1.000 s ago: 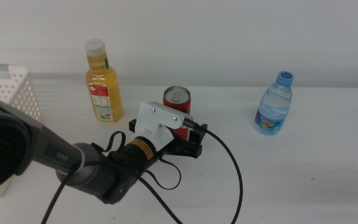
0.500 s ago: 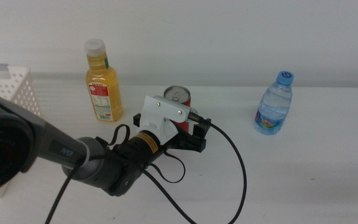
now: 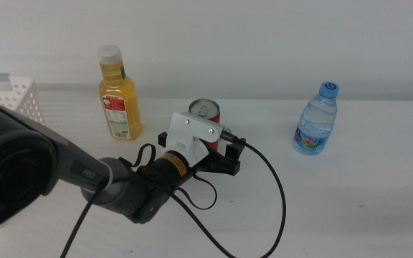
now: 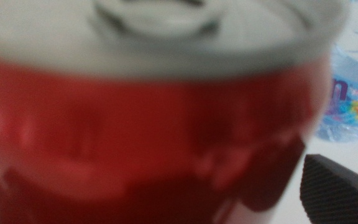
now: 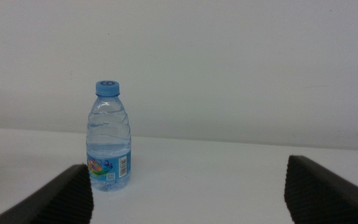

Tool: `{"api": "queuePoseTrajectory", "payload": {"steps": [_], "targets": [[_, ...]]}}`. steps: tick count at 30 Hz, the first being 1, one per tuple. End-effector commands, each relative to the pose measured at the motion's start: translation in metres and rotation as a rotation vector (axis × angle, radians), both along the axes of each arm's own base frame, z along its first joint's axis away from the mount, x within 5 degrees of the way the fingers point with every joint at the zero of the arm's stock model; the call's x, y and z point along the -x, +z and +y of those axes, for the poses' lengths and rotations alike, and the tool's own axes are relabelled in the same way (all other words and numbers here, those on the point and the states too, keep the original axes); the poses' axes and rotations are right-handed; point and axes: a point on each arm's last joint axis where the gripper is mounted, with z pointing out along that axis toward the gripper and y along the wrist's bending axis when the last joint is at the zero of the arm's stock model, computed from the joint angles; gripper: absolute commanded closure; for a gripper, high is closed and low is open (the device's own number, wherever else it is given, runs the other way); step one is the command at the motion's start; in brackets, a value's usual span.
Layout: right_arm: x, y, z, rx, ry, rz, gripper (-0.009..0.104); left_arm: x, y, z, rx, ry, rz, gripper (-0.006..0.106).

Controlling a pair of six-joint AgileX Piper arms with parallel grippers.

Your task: Use arms to grab the bottles and put them into the dustbin to the left of the table.

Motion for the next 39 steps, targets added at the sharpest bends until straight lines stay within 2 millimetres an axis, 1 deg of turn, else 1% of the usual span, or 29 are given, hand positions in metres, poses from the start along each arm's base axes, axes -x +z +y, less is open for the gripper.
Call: {"api": "queuePoseTrajectory", "payload": {"steps": [1, 3, 4, 6, 7, 9, 17, 19, 22, 24, 26, 30, 34, 35, 36, 39], "targets": [[0.001, -0.013, 0.0, 0.011, 0.0, 0.004, 0.013, -0.001, 0.0, -0.002, 0.011, -0.001, -0.005, 0.007], [0.001, -0.013, 0.0, 0.011, 0.0, 0.004, 0.013, -0.001, 0.0, -0.002, 0.006, -0.002, -0.009, 0.008], [0.001, -0.013, 0.0, 0.011, 0.0, 0.004, 0.013, -0.001, 0.0, -0.002, -0.009, -0.006, -0.013, 0.015], [0.001, -0.013, 0.0, 0.011, 0.0, 0.004, 0.013, -0.001, 0.0, -0.002, -0.031, -0.013, -0.024, 0.023], [0.001, -0.013, 0.0, 0.011, 0.0, 0.004, 0.013, -0.001, -0.001, -0.002, -0.043, -0.015, -0.025, 0.029], [0.001, -0.013, 0.0, 0.011, 0.0, 0.004, 0.013, -0.001, -0.001, -0.002, -0.045, -0.015, -0.021, 0.041], [0.001, -0.013, 0.0, 0.011, 0.0, 0.004, 0.013, 0.0, 0.0, -0.004, -0.045, -0.042, -0.047, 0.103], [0.001, -0.013, 0.0, 0.011, 0.0, 0.004, 0.013, 0.002, 0.004, -0.003, -0.056, -0.049, -0.074, 0.102], [0.001, -0.013, 0.0, 0.011, 0.0, 0.004, 0.013, 0.008, 0.016, 0.001, -0.047, -0.048, -0.088, 0.102], [0.001, -0.013, 0.0, 0.011, 0.0, 0.004, 0.013, 0.016, 0.026, 0.006, -0.05, -0.048, -0.086, 0.102], [0.001, -0.013, 0.0, 0.011, 0.0, 0.004, 0.013, 0.026, 0.034, 0.012, -0.061, -0.048, -0.071, 0.102], [0.001, -0.013, 0.0, 0.009, 0.0, 0.004, 0.013, 0.046, 0.056, 0.027, -0.072, -0.025, -0.041, 0.102], [0.001, -0.013, 0.0, 0.009, 0.0, 0.004, 0.013, 0.067, 0.076, 0.041, -0.119, -0.021, 0.02, 0.102], [0.001, -0.013, 0.0, 0.009, 0.0, 0.004, 0.013, 0.071, 0.082, 0.044, -0.134, -0.02, 0.039, 0.102], [0.001, -0.013, 0.0, 0.009, 0.0, 0.004, 0.013, 0.081, 0.095, 0.051, -0.174, -0.019, 0.086, 0.102], [0.001, -0.013, 0.0, 0.009, 0.0, 0.004, 0.013, 0.094, 0.114, 0.06, -0.223, -0.013, 0.148, 0.102]]}}
